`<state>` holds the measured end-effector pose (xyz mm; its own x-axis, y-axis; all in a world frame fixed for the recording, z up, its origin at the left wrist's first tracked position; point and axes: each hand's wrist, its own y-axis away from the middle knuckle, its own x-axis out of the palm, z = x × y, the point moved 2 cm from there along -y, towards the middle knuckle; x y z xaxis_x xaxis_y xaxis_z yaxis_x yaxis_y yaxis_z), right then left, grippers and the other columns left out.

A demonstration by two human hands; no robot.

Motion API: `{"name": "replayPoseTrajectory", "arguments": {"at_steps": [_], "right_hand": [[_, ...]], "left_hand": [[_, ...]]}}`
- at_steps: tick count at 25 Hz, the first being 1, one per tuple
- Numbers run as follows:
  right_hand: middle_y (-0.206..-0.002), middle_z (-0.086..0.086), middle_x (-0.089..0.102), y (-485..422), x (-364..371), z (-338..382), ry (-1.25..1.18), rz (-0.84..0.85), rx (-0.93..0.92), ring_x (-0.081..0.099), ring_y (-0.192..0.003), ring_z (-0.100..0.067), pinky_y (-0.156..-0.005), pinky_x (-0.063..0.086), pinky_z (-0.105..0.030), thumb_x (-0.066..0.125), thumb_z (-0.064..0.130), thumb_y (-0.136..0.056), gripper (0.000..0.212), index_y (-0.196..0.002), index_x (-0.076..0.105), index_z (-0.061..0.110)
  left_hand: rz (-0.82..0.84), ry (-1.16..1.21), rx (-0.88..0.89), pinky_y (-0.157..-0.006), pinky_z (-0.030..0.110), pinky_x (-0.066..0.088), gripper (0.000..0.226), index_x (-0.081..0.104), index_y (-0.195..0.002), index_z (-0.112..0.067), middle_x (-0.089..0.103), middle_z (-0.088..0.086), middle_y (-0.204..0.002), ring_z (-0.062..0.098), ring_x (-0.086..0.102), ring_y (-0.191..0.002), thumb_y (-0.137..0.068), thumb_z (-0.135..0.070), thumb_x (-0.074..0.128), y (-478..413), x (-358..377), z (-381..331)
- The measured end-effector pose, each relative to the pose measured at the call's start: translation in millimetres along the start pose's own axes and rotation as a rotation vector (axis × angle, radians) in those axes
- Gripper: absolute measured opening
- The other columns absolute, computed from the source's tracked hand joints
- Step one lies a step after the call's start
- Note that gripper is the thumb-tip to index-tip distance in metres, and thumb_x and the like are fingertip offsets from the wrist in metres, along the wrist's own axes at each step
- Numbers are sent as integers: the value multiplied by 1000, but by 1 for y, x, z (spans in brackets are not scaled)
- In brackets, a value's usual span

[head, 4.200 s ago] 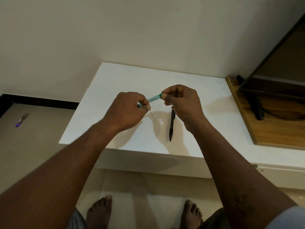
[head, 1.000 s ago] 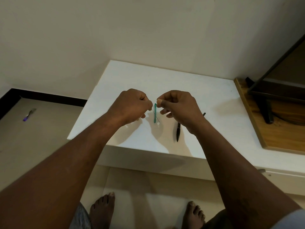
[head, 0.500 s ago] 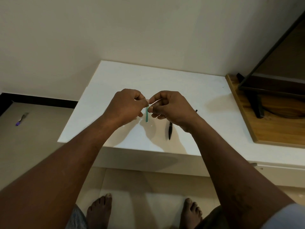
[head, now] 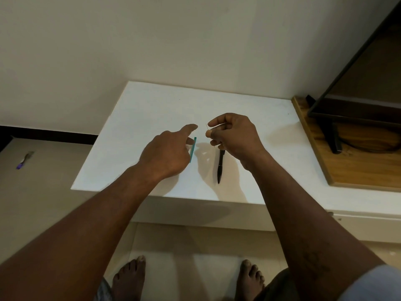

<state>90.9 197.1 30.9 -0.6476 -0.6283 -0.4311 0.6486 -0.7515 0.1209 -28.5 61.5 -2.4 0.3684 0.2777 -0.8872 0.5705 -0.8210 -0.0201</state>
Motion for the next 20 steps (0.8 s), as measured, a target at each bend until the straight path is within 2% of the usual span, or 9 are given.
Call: {"name": "replayPoseTrajectory", "arguments": {"at_steps": [5, 11, 16, 20], "right_hand": [[-91, -3, 80, 1, 0, 1, 10, -3, -1, 79, -78, -16, -65, 56, -23, 79, 13, -90, 18, -107, 76, 16], [-87, -2, 80, 1, 0, -1, 22, -7, -23, 78, -71, -11, -63, 55, -21, 79, 12, -89, 17, -105, 77, 16], [-87, -4, 80, 1, -4, -2, 19, -23, -25, 78, -73, -14, -66, 57, -25, 79, 11, -89, 16, -104, 77, 15], [-86, -4, 80, 2, -6, -2, 0, -30, -14, 77, -72, -15, -65, 56, -25, 78, 9, -88, 15, -102, 77, 15]], "left_hand": [[-13, -2, 40, -96, 47, 56, 70, 39, -153, -37, 70, -7, -136, 27, 69, -118, -94, -15, 68, 1, 3, -3], [-85, -86, 119, -84, 37, 57, 60, 48, -147, -39, 74, -16, -124, 23, 70, -109, -93, -20, 68, 6, 7, -10], [-120, -81, 77, -90, 38, 55, 61, 52, -144, -33, 72, -5, -126, 24, 68, -108, -89, -22, 77, 3, 17, -18], [-101, -42, 0, -84, 39, 56, 47, 60, -135, -28, 74, 0, -110, 25, 68, -98, -90, -29, 76, -1, 20, -10]]}}
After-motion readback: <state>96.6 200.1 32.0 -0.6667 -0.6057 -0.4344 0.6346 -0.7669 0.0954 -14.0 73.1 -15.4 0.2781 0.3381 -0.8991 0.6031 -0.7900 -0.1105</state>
